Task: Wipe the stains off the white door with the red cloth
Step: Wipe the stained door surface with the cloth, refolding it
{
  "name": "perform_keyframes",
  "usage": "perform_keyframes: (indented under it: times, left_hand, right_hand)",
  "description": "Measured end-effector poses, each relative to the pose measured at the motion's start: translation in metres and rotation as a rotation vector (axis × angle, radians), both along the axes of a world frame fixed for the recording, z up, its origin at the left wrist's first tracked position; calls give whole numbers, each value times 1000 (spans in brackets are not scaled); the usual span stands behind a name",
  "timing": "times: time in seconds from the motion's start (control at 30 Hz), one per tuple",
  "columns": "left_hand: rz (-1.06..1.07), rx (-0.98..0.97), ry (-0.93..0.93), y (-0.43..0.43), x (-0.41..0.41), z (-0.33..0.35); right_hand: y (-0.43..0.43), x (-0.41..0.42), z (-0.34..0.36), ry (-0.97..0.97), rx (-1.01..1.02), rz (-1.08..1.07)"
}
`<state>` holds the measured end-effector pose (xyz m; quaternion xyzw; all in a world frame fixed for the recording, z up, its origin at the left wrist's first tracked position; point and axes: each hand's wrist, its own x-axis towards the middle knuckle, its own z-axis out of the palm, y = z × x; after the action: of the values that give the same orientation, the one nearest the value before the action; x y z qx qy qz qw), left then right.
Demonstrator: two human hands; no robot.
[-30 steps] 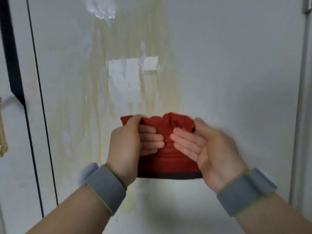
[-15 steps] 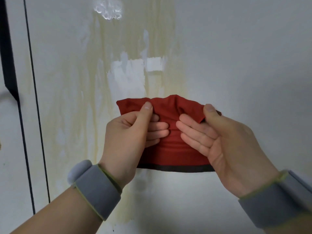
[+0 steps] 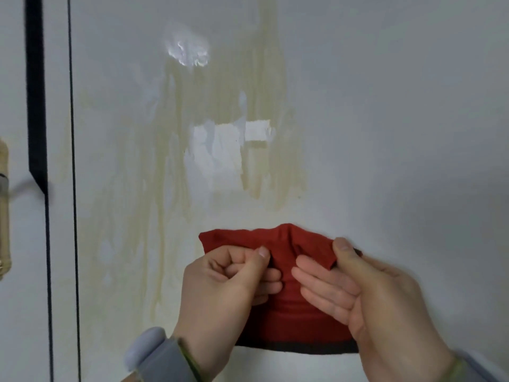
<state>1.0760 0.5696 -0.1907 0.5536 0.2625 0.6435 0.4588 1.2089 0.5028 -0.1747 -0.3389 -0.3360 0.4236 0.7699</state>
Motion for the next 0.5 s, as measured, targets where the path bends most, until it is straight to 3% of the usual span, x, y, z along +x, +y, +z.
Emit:
perform_keyframes:
  times: [0.2, 0.5]
  left_hand:
    - [-10, 28, 17, -1, -1, 56]
    - [-25, 211, 83, 6, -7, 182]
  right_hand:
    - [-3, -7, 62, -39, 23, -96]
    - [3, -6, 184, -265, 133, -65]
